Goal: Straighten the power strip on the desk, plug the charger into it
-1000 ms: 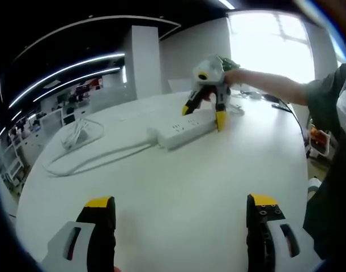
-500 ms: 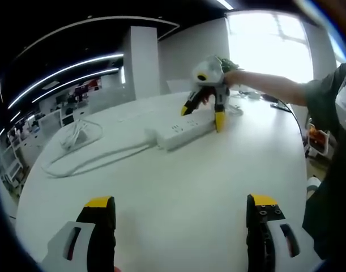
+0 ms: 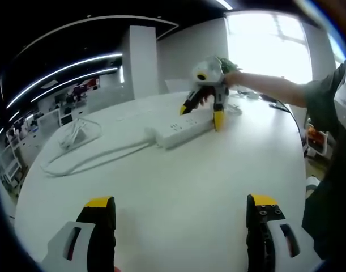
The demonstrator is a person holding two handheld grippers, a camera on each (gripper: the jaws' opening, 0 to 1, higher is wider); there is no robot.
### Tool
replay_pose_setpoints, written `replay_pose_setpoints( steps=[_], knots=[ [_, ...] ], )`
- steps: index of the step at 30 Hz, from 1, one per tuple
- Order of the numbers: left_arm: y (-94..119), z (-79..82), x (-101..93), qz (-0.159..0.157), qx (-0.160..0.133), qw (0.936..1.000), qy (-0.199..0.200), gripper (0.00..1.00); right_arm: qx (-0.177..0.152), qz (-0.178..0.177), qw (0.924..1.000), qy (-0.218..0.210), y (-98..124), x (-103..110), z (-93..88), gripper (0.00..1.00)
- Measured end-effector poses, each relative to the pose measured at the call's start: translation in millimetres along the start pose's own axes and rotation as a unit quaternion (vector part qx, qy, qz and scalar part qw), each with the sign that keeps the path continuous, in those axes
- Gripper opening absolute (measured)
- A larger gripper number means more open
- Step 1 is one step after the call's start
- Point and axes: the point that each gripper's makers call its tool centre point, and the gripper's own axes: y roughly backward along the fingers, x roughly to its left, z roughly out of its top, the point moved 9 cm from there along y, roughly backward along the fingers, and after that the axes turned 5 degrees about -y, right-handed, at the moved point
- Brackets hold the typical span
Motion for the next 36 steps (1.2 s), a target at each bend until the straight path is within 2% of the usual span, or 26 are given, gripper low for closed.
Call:
replay_pose_setpoints(
  steps=[11, 19, 27, 29, 36],
  knots=[
    [0.0, -1.0, 1.1, 0.003, 0.002, 1.0, 0.002, 0.99, -0.009, 0.0, 0.9998, -0.019, -1.7, -3.1, 2.5, 0.78],
    [0.0, -1.3, 2.3, 0.004, 0.001, 1.0, 0.002, 0.99, -0.002, -0.006, 0.9998, -0.019, -2.1, -3.5, 3.2, 0.8],
    [0.2, -0.2, 3.1, 0.004, 0.002, 1.0, 0.001, 0.99, -0.02, -0.015, 0.9992, -0.032, 4.6, -5.0, 6.0, 0.8],
    [-0.3, 0.3, 2.2, 0.003, 0.001, 1.0, 0.0, 0.99, -0.016, -0.014, 0.9983, -0.055, 4.8, -4.3, 4.8, 0.8],
    [-2.0, 1.5, -1.4, -0.001, 0.003, 1.0, -0.003, 0.99, -0.035, -0.023, 0.9973, -0.06, 9.3, -1.2, 3.7, 0.87]
  ],
)
